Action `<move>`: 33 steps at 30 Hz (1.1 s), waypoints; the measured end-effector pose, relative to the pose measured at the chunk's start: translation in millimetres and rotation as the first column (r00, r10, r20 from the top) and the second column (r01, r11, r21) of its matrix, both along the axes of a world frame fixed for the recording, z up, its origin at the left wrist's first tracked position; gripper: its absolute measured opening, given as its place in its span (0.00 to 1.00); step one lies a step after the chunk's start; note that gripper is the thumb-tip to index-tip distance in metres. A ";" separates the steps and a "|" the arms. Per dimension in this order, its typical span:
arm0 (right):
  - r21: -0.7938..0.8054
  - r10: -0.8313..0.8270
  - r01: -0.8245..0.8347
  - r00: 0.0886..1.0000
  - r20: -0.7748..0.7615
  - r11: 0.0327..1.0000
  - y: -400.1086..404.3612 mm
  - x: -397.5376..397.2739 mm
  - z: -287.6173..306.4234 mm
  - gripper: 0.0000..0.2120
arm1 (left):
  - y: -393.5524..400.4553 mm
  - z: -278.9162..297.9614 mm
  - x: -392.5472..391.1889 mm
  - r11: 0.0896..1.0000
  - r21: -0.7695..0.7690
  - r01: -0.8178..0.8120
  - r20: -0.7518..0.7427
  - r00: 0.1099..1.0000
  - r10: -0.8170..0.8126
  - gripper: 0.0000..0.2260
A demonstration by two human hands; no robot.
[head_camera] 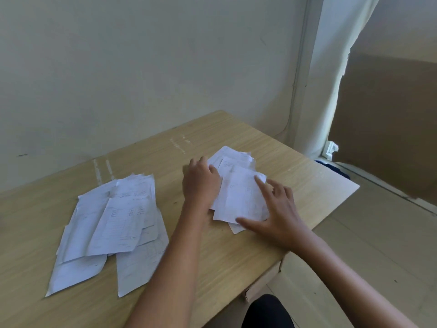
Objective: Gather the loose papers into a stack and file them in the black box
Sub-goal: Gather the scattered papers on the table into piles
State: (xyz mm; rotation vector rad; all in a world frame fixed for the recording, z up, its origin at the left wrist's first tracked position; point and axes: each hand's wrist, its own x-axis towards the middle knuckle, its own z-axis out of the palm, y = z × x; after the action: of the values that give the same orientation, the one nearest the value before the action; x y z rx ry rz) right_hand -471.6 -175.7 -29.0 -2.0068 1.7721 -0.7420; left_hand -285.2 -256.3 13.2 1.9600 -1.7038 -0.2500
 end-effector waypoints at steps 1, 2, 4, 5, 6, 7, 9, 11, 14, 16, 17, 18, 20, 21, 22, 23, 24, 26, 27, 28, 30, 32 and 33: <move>-0.050 0.055 -0.057 0.998 -0.038 0.997 2.0 -0.6 -1.6 0.53 | -12.6 2.1 5.0 0.996 0.044 0.082 -0.007 0.997 -0.081 0.19; -0.090 0.083 -0.086 0.996 -0.035 0.992 4.0 -0.6 -2.0 0.52 | -23.4 2.9 8.8 0.982 0.113 0.153 -0.003 0.988 -0.153 0.20; -0.119 0.071 -0.070 0.997 0.005 0.990 3.6 -0.7 -4.7 0.49 | -35.9 1.0 15.9 0.942 0.244 0.230 0.069 0.965 -0.253 0.19; -0.117 0.057 -0.055 0.998 0.011 0.992 2.1 0.0 -4.7 0.47 | -38.2 -1.5 19.9 0.932 0.273 0.240 0.130 0.950 -0.283 0.19; -0.115 0.046 -0.044 0.999 0.009 0.992 0.3 0.6 -5.4 0.46 | -38.3 -4.9 24.6 0.930 0.277 0.244 0.190 0.934 -0.301 0.20; -0.116 0.044 -0.044 0.999 0.001 0.992 -1.0 1.3 -6.9 0.45 | -36.0 -7.9 29.0 0.932 0.270 0.243 0.234 0.922 -0.309 0.21; -0.112 0.048 -0.048 0.999 -0.003 0.993 -1.7 2.4 -6.7 0.45 | -28.1 -13.1 36.8 0.936 0.239 0.259 0.260 0.911 -0.319 0.22; -0.105 0.043 -0.043 0.999 0.000 0.994 -1.9 3.0 -7.4 0.44 | -18.1 -17.5 40.9 0.937 0.206 0.283 0.250 0.910 -0.330 0.22; -0.101 0.029 -0.029 1.000 0.001 0.994 -0.2 4.4 -5.8 0.45 | 2.8 -21.3 40.5 0.946 0.160 0.282 0.289 0.903 -0.318 0.22; -0.105 0.022 -0.021 1.000 0.009 0.994 -0.2 5.8 -4.3 0.46 | 17.8 -21.5 36.9 0.952 0.149 0.268 0.292 0.908 -0.302 0.23; -0.107 0.019 -0.018 1.000 0.009 0.994 -0.2 6.9 -3.2 0.46 | 25.2 -21.1 33.9 0.953 0.149 0.263 0.280 0.914 -0.295 0.24; -0.110 0.015 -0.014 1.000 0.008 0.994 -0.3 7.6 -2.3 0.46 | 31.6 -21.2 30.9 0.954 0.149 0.261 0.259 0.921 -0.292 0.24; -0.116 0.006 -0.004 1.000 0.011 0.993 -0.7 8.7 -1.4 0.47 | 40.5 -21.0 24.6 0.955 0.142 0.260 0.189 0.940 -0.284 0.23; -0.111 0.003 -0.001 1.000 0.017 0.994 -0.6 8.6 -1.0 0.48 | 43.6 -20.2 22.2 0.964 0.125 0.236 0.130 0.959 -0.252 0.23; -0.103 -0.002 0.004 1.000 0.025 0.995 -0.7 8.6 -0.3 0.49 | 45.6 -19.7 20.8 0.977 0.098 0.190 0.059 0.979 -0.196 0.23; -0.095 -0.013 0.016 0.999 0.032 0.995 -1.3 8.9 0.0 0.50 | 46.3 -19.7 20.2 0.989 0.078 0.129 -0.002 0.992 -0.130 0.24; -0.089 -0.028 0.031 0.999 0.035 0.996 -1.8 9.5 0.4 0.51 | 46.0 -19.9 19.6 0.994 0.076 0.080 -0.013 0.997 -0.079 0.27; -0.091 -0.060 0.063 0.998 0.029 0.994 -3.1 12.0 1.3 0.54 | 39.7 -20.7 17.5 0.995 0.089 0.043 0.066 0.997 -0.049 0.29; -0.096 -0.073 0.075 0.997 0.029 0.993 -3.6 13.7 1.2 0.55 | 31.8 -20.6 16.2 0.996 0.081 0.043 0.080 0.996 -0.049 0.28; -0.101 -0.080 0.083 0.996 0.034 0.991 -3.6 14.3 1.0 0.56 | 21.0 -19.7 15.0 0.996 0.077 0.050 0.071 0.996 -0.055 0.27; -0.112 -0.076 0.084 0.994 0.072 0.990 -2.3 11.4 -0.7 0.56 | -7.1 -16.5 14.0 0.988 0.124 0.089 0.025 0.995 -0.093 0.25; -0.108 -0.064 0.079 0.989 0.133 0.991 -0.8 5.1 -2.7 0.54 | -35.5 -14.2 15.5 0.966 0.220 0.137 0.001 0.990 -0.140 0.25; -0.106 -0.063 0.078 0.988 0.140 0.991 -1.0 2.3 -3.1 0.53 | -46.2 -13.6 16.3 0.953 0.263 0.149 0.023 0.987 -0.160 0.25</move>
State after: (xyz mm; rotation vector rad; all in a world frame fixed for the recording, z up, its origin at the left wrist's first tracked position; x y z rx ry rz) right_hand -469.2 -176.7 -32.1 -1.9195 1.7653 -0.9959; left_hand -268.9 -302.5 -0.5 2.0280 -1.9398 -0.5155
